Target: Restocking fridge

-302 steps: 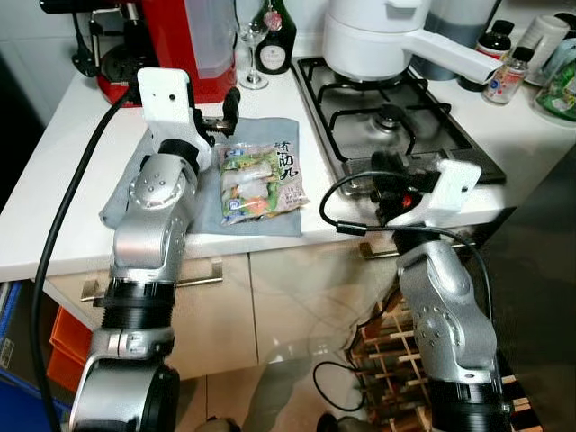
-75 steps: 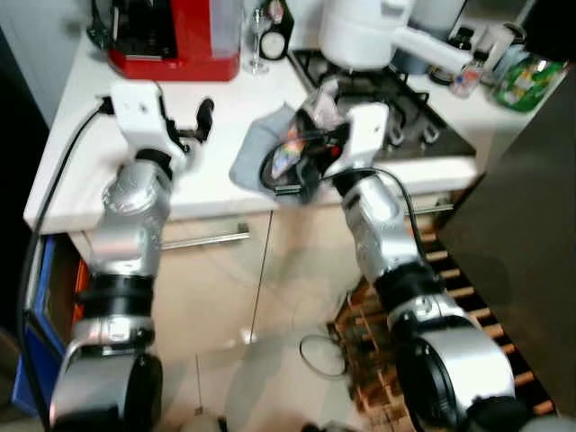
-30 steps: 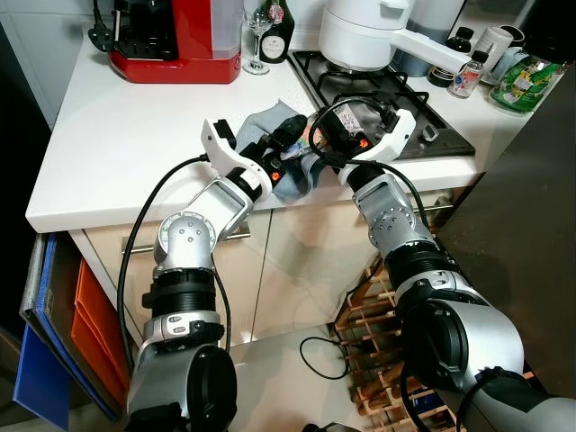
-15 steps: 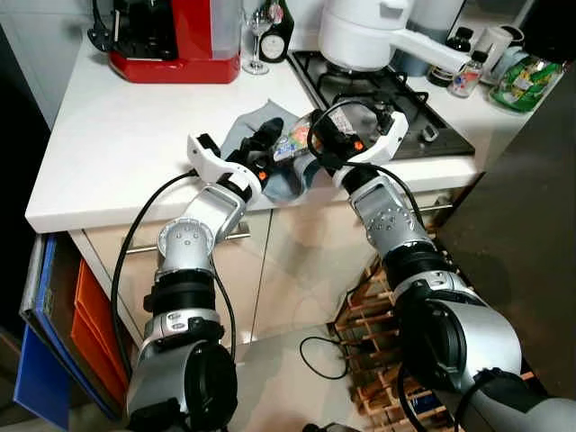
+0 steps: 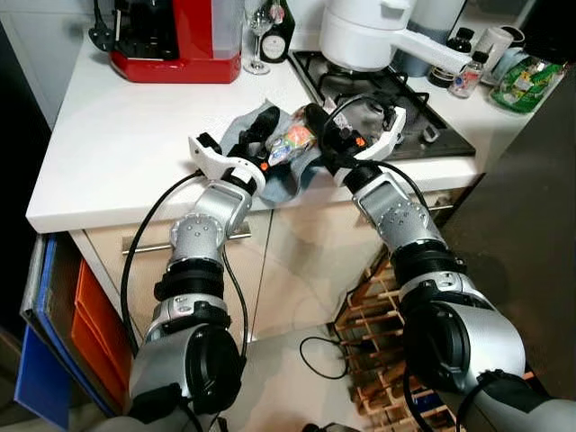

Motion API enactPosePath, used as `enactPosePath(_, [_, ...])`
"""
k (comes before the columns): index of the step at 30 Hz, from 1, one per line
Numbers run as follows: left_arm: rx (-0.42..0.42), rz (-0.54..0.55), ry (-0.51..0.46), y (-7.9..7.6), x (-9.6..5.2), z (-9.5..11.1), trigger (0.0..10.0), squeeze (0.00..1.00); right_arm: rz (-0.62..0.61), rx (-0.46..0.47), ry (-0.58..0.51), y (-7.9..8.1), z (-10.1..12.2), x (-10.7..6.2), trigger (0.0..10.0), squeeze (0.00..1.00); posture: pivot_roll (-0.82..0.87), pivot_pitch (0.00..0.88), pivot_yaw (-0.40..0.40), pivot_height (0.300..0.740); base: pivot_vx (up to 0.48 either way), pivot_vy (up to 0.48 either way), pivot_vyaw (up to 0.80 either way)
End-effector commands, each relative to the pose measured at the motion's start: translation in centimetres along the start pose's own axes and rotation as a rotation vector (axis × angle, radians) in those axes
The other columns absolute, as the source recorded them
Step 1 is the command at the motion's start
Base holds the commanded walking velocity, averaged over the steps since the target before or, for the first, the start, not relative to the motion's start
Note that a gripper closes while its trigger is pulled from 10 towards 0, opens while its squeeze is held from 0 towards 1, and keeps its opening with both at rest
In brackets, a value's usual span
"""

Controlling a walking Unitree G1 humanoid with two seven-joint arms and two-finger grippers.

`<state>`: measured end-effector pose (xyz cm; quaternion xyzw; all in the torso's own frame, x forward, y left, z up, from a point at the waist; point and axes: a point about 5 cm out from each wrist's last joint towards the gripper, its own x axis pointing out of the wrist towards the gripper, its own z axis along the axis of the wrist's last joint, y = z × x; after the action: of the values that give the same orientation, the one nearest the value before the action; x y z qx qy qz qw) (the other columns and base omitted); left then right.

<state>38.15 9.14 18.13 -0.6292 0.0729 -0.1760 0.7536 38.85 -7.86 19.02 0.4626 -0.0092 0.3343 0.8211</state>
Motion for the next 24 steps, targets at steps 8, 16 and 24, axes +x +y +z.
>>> enactPosePath(8, [-0.063,-0.101,0.076,-2.1,1.4,-3.5,0.0,0.0,0.026,0.024,0.02,0.2,0.0,-0.2,0.0,0.0,-0.1,0.0,-0.116,0.74,0.0,0.0,0.0])
enactPosePath(16, [-0.066,-0.133,0.105,-2.6,1.3,-4.2,0.0,0.0,0.021,0.052,0.022,0.0,0.0,-0.2,0.0,0.0,-0.09,0.0,-0.118,0.74,0.0,0.0,0.0])
enactPosePath(24, [-0.036,-0.143,0.168,-2.7,0.8,-4.9,0.0,0.0,0.013,0.074,0.024,-0.2,0.0,-0.3,0.0,0.0,-0.08,0.0,-0.121,0.74,0.0,0.0,0.0])
